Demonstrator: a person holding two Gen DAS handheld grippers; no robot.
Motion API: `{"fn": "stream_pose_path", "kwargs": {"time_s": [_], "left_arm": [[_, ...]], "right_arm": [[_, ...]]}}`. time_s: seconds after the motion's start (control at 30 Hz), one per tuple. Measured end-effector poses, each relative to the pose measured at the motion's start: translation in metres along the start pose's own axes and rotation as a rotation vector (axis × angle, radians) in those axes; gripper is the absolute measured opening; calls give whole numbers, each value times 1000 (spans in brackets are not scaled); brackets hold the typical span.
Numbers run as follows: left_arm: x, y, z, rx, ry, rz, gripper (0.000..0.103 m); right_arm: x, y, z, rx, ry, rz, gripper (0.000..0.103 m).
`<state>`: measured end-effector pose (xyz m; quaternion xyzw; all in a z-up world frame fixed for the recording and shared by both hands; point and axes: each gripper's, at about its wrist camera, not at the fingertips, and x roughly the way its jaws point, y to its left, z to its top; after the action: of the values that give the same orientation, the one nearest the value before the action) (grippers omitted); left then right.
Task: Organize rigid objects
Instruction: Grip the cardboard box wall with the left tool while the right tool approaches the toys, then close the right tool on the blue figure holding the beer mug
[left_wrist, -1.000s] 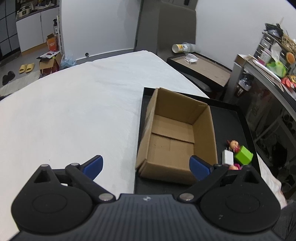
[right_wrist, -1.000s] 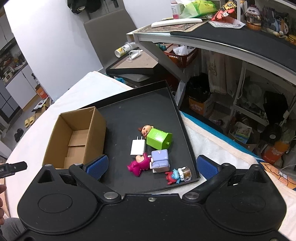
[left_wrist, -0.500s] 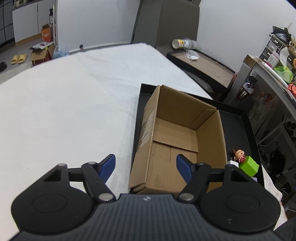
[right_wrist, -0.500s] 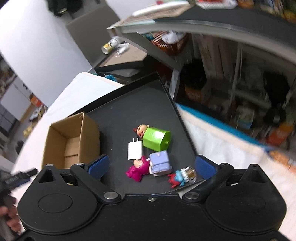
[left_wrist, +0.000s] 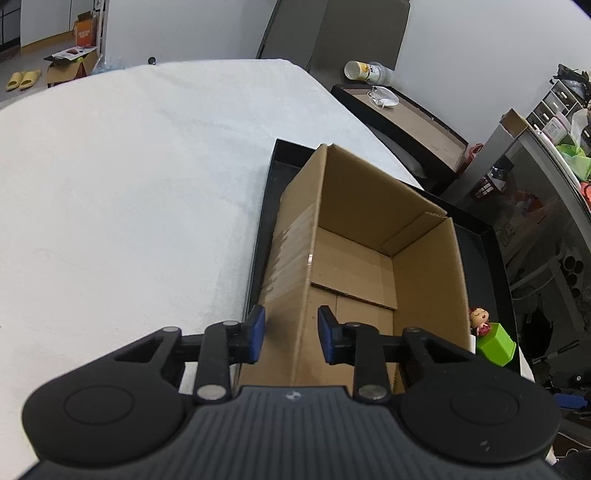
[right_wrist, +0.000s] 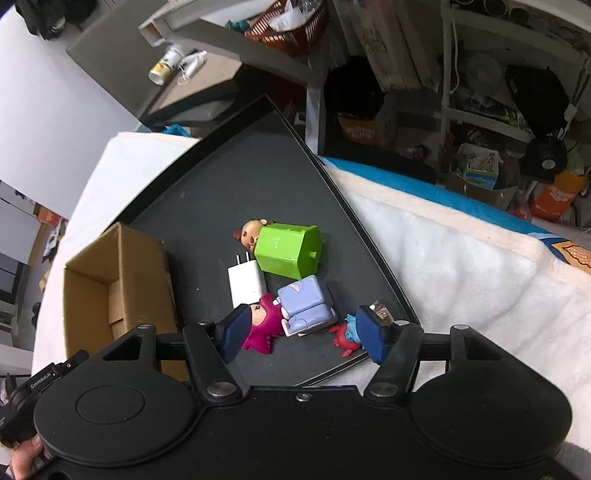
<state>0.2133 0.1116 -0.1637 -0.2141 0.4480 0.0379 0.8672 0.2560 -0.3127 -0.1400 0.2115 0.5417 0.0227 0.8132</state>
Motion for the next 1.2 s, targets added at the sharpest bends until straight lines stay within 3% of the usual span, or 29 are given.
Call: {"fn": "stream_pose_path", "kwargs": {"time_s": [0.2,0.37,0.8,1.2], "left_arm": [[13,7,4,-39,-5,-20,28],[20,15,4,-78,17,-68,28],[22,16,3,-50,13,-93,28],[22,17,4,-50,20,-97,29]], "right_arm": [[21,3,4,35,57,-56,62],[34,-8,9,149,67,-78,50],[68,-12,6,248,122,-179,38],[62,-18,1,286,127,-212,36]]}}
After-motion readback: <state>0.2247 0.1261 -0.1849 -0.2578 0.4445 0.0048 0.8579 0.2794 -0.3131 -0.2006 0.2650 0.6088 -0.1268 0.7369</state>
